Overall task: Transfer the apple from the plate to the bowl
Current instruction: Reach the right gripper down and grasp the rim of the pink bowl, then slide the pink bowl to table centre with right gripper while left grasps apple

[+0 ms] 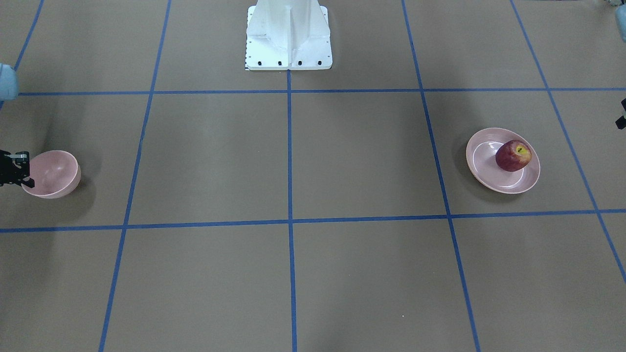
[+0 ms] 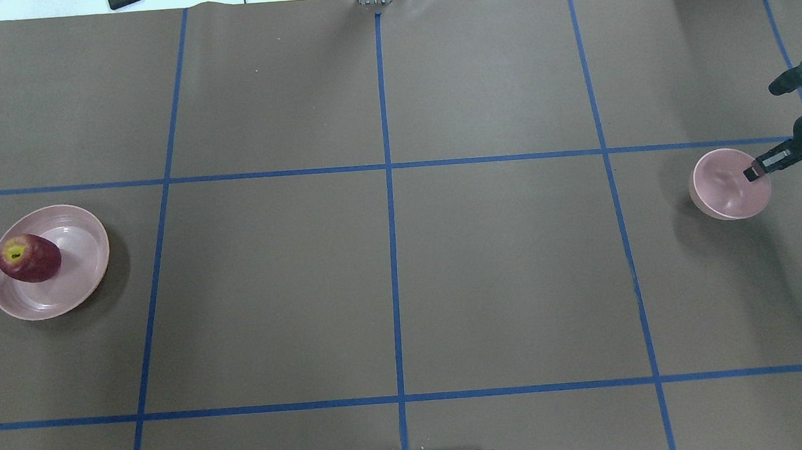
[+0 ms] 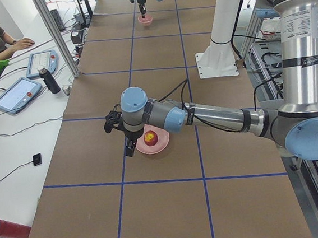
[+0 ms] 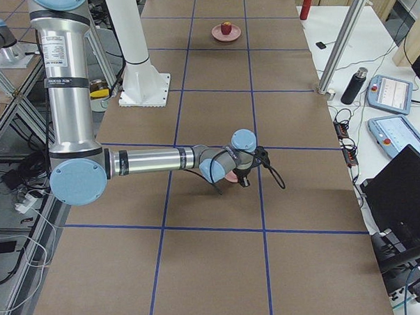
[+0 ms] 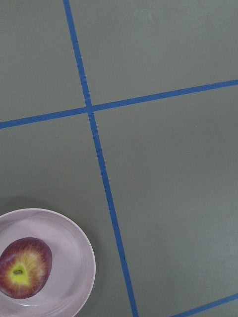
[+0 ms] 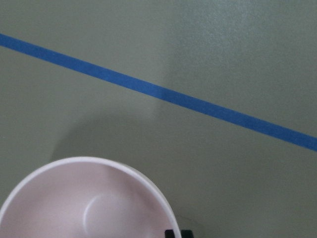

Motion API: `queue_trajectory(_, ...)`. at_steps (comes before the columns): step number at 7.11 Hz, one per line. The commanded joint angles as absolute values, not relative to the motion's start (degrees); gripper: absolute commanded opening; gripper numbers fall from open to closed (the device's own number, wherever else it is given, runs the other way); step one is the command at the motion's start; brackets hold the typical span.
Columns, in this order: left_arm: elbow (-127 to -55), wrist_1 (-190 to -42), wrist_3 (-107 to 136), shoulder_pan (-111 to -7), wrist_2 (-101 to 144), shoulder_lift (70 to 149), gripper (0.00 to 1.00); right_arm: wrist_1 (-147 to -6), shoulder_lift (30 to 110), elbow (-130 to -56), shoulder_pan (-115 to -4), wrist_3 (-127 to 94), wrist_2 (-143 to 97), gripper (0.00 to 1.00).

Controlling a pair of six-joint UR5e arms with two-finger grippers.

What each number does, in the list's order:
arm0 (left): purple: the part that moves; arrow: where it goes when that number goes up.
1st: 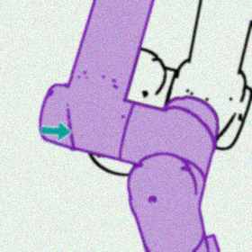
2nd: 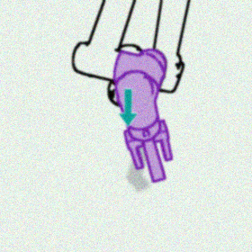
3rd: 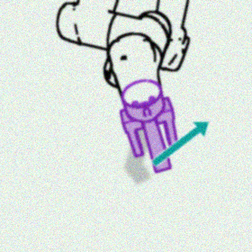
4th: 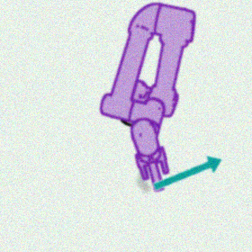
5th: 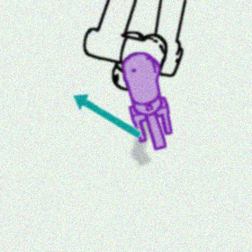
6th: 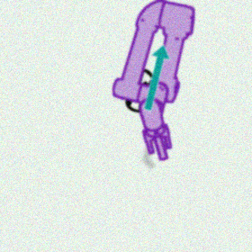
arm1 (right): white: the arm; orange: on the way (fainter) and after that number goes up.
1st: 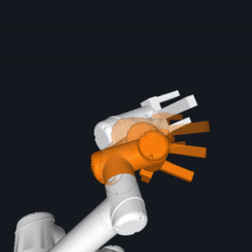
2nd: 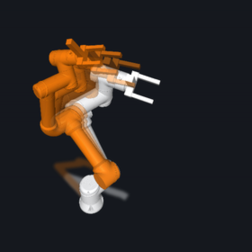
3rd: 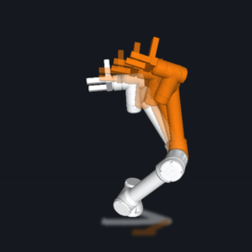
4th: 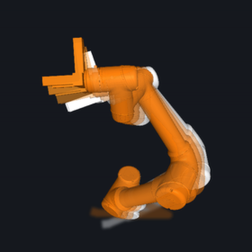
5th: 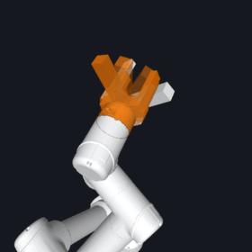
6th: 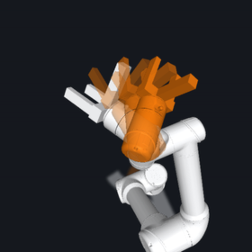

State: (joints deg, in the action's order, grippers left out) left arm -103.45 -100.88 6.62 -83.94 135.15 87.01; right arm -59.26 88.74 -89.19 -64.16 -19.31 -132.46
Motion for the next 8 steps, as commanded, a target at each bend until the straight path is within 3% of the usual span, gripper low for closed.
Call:
queue_trajectory(1, -103.3, -100.9, 6.3, -83.9, 135.3, 86.1, 0.98, -60.2, 86.0, -91.9, -63.9, -26.3, -133.2, 0.0)
queue_trajectory(3, -99.8, -102.9, 6.6, -82.5, 136.0, 87.1, 0.98, -60.1, 79.6, -94.2, -56.1, -44.0, -131.9, 0.0)
queue_trajectory(6, -99.2, -118.6, 33.0, -63.7, 127.4, 87.2, 0.98, -61.2, 71.5, -94.1, -49.0, -56.0, -126.6, 0.0)
queue_trajectory(8, -98.1, -118.9, 34.3, -59.0, 124.8, 87.5, 0.98, -64.3, 66.6, -94.1, -44.8, -61.7, -122.1, 0.0)
